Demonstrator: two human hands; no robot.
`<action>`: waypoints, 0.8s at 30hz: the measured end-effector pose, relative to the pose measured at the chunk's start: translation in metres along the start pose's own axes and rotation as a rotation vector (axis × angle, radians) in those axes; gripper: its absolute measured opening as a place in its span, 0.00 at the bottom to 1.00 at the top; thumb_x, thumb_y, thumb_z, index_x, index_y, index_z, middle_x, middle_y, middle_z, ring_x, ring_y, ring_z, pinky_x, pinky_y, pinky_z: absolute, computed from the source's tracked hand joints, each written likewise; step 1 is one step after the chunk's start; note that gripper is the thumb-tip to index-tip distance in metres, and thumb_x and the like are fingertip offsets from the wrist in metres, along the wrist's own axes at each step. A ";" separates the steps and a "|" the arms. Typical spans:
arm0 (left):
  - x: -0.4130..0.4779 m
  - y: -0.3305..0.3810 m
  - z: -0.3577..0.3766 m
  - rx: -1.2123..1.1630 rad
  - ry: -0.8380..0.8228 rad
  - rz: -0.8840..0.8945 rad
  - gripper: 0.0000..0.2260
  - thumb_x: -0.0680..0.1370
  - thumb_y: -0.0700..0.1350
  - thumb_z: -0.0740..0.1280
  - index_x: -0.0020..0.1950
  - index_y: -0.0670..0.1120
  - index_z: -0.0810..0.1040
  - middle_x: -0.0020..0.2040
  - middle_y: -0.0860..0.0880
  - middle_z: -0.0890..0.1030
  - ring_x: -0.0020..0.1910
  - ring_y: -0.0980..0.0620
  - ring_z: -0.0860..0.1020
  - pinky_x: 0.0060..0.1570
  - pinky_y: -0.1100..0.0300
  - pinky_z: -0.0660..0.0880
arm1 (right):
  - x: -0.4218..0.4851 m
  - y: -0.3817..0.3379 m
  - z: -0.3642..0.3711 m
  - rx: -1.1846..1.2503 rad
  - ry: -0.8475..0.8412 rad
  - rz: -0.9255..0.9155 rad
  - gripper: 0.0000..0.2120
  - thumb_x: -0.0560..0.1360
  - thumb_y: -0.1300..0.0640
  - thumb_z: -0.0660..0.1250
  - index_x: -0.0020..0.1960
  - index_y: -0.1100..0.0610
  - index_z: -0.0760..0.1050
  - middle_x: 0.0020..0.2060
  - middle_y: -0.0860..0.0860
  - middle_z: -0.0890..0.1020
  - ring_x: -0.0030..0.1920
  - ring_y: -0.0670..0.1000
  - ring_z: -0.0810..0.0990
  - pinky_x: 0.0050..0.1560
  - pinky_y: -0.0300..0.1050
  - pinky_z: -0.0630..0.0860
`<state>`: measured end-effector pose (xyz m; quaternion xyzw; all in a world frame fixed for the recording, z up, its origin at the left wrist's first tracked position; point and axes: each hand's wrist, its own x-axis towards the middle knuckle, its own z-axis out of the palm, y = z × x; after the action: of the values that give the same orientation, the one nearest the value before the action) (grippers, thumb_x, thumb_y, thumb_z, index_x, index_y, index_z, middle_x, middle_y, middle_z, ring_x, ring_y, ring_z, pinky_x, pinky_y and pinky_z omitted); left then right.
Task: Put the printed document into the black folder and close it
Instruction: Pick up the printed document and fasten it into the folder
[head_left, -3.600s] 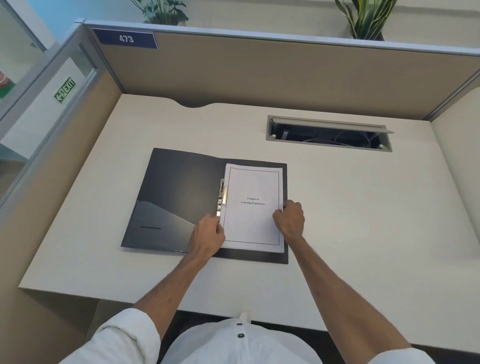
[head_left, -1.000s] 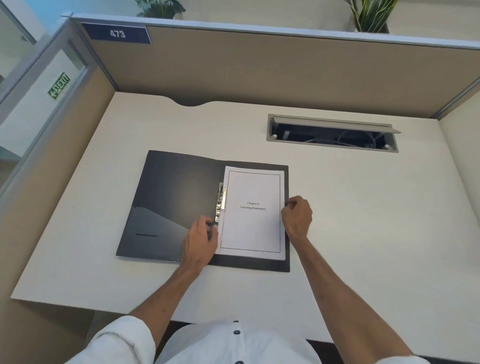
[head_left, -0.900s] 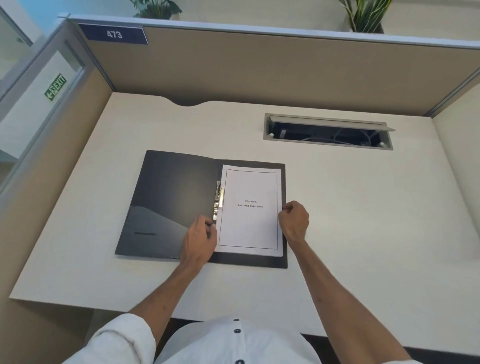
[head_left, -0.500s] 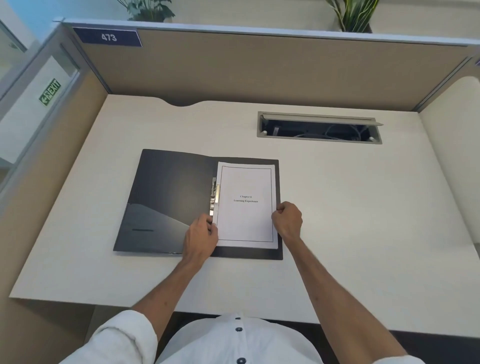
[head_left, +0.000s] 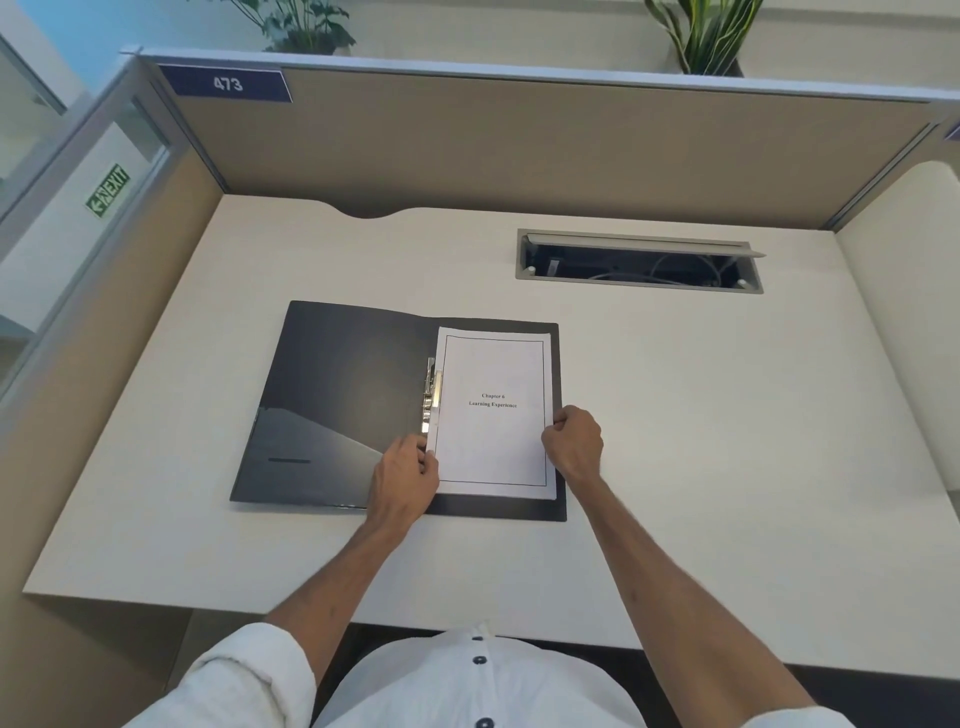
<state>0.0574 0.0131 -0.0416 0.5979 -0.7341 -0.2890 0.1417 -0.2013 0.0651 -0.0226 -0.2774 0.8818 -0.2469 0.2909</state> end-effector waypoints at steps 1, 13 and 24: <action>0.000 0.000 -0.001 0.004 0.001 0.001 0.02 0.82 0.42 0.68 0.52 0.46 0.80 0.45 0.50 0.81 0.43 0.48 0.79 0.47 0.49 0.80 | 0.000 0.000 -0.001 -0.006 -0.004 0.000 0.08 0.70 0.68 0.62 0.46 0.66 0.78 0.46 0.61 0.84 0.39 0.60 0.77 0.35 0.46 0.68; 0.029 -0.005 -0.022 0.108 0.119 0.124 0.10 0.85 0.45 0.67 0.65 0.47 0.78 0.59 0.48 0.82 0.56 0.49 0.79 0.51 0.50 0.83 | 0.000 -0.023 0.008 -0.280 -0.083 -0.496 0.29 0.79 0.57 0.69 0.79 0.54 0.69 0.74 0.53 0.72 0.73 0.56 0.72 0.62 0.58 0.80; 0.071 0.004 -0.035 0.188 0.107 0.220 0.15 0.83 0.44 0.68 0.70 0.45 0.78 0.64 0.45 0.81 0.60 0.46 0.79 0.54 0.50 0.82 | 0.016 -0.046 0.038 -0.598 -0.308 -0.656 0.38 0.84 0.46 0.67 0.87 0.49 0.53 0.88 0.53 0.48 0.87 0.57 0.51 0.84 0.60 0.55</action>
<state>0.0556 -0.0634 -0.0215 0.5390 -0.8104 -0.1693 0.1551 -0.1712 0.0111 -0.0281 -0.6465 0.7266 -0.0170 0.2321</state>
